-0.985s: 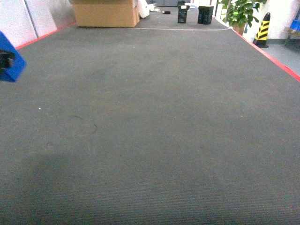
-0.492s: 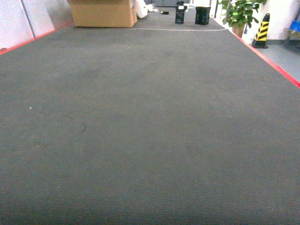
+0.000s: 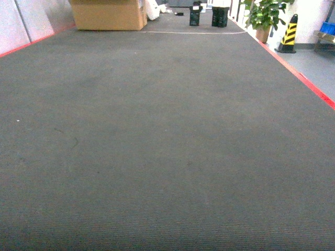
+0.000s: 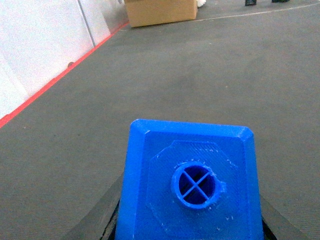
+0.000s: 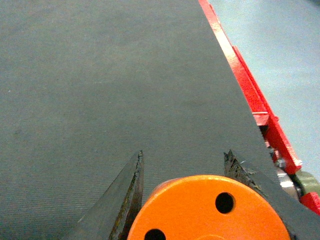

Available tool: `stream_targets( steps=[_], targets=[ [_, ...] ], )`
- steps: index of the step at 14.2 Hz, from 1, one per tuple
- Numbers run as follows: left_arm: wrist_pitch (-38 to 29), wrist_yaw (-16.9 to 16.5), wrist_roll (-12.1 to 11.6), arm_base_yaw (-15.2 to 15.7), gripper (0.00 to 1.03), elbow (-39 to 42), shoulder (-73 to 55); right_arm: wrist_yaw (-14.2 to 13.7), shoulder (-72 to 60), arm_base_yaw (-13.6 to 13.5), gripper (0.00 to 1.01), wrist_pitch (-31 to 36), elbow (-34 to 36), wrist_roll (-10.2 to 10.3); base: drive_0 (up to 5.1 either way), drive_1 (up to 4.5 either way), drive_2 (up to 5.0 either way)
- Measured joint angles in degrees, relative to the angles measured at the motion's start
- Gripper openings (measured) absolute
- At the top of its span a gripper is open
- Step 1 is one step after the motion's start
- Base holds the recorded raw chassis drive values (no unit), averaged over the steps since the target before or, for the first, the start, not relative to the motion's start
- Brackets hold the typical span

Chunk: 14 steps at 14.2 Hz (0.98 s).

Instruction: Sort blue parts and orange caps into right shelf containers

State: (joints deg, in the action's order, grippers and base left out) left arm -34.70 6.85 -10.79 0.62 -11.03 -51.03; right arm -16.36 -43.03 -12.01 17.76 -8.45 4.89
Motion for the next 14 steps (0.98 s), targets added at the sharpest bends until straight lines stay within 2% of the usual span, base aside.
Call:
stream_targets(
  steps=[9,14],
  targets=[
    [0.1,-0.1,0.0,0.0,0.45,0.0,-0.1,0.0,0.0,0.0,0.43,0.0,0.0,0.0,5.0,-2.42,-2.4],
    [-0.1,0.0,0.0,0.0,0.45,0.0,-0.1,-0.1,0.0,0.0,0.43,0.1,0.0,0.0,4.7,-3.76,-1.0]
  ],
)
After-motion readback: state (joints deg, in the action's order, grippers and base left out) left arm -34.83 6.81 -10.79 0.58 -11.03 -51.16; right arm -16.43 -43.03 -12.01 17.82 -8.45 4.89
